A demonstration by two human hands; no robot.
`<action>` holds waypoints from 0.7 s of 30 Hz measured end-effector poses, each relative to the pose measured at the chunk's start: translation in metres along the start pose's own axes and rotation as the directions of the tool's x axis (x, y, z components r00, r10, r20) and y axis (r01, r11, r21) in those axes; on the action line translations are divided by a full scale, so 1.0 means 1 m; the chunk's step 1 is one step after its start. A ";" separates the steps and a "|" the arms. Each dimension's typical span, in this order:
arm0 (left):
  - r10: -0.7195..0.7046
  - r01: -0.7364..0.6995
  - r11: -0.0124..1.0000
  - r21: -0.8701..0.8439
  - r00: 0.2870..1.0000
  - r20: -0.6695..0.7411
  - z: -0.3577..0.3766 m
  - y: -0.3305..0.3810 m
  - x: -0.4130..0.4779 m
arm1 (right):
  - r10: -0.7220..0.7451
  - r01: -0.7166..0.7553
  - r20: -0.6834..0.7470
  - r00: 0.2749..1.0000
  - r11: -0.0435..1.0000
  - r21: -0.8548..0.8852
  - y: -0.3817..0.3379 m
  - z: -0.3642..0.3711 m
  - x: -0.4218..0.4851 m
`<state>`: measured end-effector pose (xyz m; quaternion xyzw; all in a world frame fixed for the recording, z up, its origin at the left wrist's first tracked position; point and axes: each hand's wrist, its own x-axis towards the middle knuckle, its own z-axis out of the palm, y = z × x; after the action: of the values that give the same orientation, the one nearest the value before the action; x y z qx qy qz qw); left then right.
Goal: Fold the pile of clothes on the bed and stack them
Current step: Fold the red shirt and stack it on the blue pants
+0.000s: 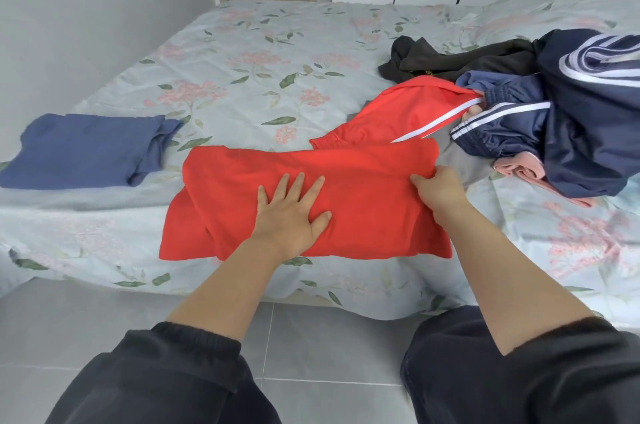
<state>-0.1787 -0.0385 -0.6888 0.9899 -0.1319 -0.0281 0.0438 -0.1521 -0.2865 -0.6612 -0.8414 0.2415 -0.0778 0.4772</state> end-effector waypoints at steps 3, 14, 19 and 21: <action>-0.015 0.013 0.998 -0.056 0.999 -0.038 -0.002 0.007 0.001 | -0.097 0.095 -0.123 0.988 0.995 -0.020 -0.007 -0.008 0.005; 0.093 -0.098 0.990 -0.100 0.994 -0.053 0.006 0.034 0.011 | -0.065 -0.032 -0.217 0.974 0.908 -0.417 0.006 -0.027 0.016; 0.039 -0.040 0.999 -0.016 0.996 -0.078 0.000 0.016 0.014 | -0.631 0.550 0.081 0.771 0.597 -0.584 -0.018 0.012 -0.008; -0.037 0.038 0.999 0.012 0.996 -0.077 -0.004 0.004 0.015 | -0.497 0.611 0.367 0.786 0.537 -0.582 -0.014 0.035 -0.018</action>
<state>-0.1655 -0.0459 -0.6853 0.9928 -0.1116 0.0102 0.0415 -0.1505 -0.2455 -0.6663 -0.9900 -0.0654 -0.0658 0.1065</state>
